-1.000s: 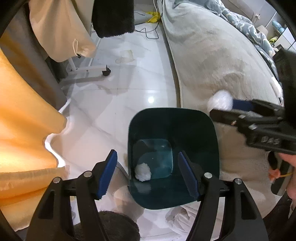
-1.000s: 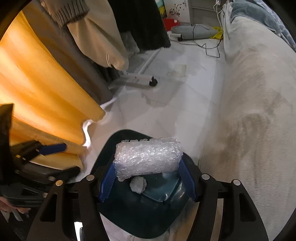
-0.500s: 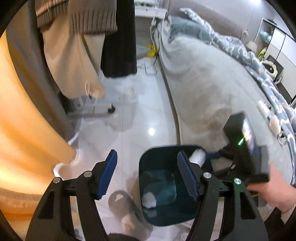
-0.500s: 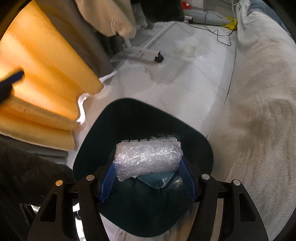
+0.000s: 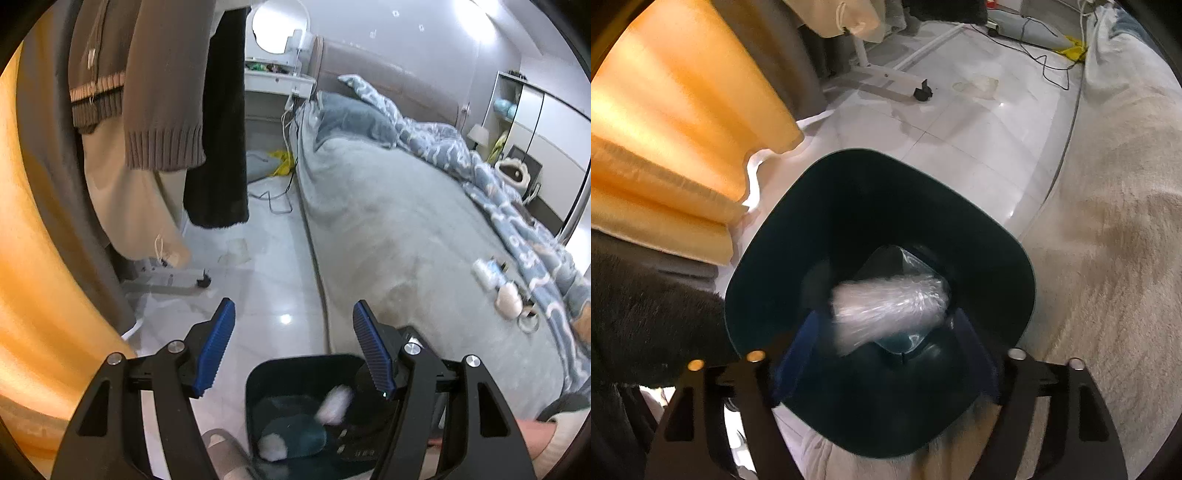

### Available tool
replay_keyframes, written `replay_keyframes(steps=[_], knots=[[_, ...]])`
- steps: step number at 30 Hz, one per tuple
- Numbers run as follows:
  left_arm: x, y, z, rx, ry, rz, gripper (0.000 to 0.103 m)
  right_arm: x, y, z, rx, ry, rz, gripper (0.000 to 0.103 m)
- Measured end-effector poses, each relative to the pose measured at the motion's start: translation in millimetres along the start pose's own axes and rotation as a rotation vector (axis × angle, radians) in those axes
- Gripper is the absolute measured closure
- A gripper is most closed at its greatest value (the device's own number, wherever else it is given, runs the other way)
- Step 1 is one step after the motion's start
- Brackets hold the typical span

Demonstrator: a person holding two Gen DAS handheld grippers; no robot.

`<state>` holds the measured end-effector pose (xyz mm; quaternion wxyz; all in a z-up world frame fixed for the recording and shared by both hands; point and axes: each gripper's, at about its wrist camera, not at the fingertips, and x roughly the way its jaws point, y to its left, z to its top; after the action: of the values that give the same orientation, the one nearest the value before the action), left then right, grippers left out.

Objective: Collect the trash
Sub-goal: 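Move both tools back over the bed toward the remaining items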

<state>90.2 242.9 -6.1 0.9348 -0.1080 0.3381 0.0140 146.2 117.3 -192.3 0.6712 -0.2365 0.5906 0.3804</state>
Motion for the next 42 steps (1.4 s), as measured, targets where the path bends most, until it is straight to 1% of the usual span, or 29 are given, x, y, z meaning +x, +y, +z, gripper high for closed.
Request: replay_keyframes(steps=[4, 7, 12, 17, 20, 24, 27, 34, 42], knots=[[-4.7, -10.9, 11.4, -0.018, -0.039, -0.016, 0.034, -14.5, 0.7, -5.2, -0.011, -0.022, 0.012, 0.021], [-7.8, -23.2, 18.1, -0.023, -0.067, -0.031, 0.032, -31.3, -1.2, -7.7, -0.010, -0.069, 0.020, 0.021], [-8.9, -51.6, 26.6, 0.019, -0.111, -0.027, 0.027, -67.1, -6.3, -17.3, -0.016, -0.180, 0.017, 0.020], [-8.0, -73.5, 28.7, 0.026, -0.135, -0.062, 0.023, -102.0, -18.5, -32.1, -0.018, -0.294, -0.021, 0.020], [-5.5, -87.3, 31.2, 0.040, -0.146, -0.078, 0.021, -123.8, -30.2, -42.8, -0.003, -0.368, -0.025, 0.020], [2.9, -104.3, 35.2, 0.013, -0.134, -0.119, 0.020, -152.0, -45.4, -58.9, 0.005, -0.454, -0.062, 0.019], [9.4, -118.8, 35.5, 0.017, -0.127, -0.132, 0.020, -171.7, -59.4, -74.7, 0.022, -0.508, -0.095, 0.019], [23.6, -170.4, 33.4, 0.098, -0.125, -0.156, 0.019, -202.7, -92.9, -110.6, 0.061, -0.579, -0.145, 0.019], [48.4, -214.2, 25.0, 0.147, -0.078, -0.178, 0.019, -228.3, -141.7, -157.5, 0.155, -0.661, -0.202, 0.019]])
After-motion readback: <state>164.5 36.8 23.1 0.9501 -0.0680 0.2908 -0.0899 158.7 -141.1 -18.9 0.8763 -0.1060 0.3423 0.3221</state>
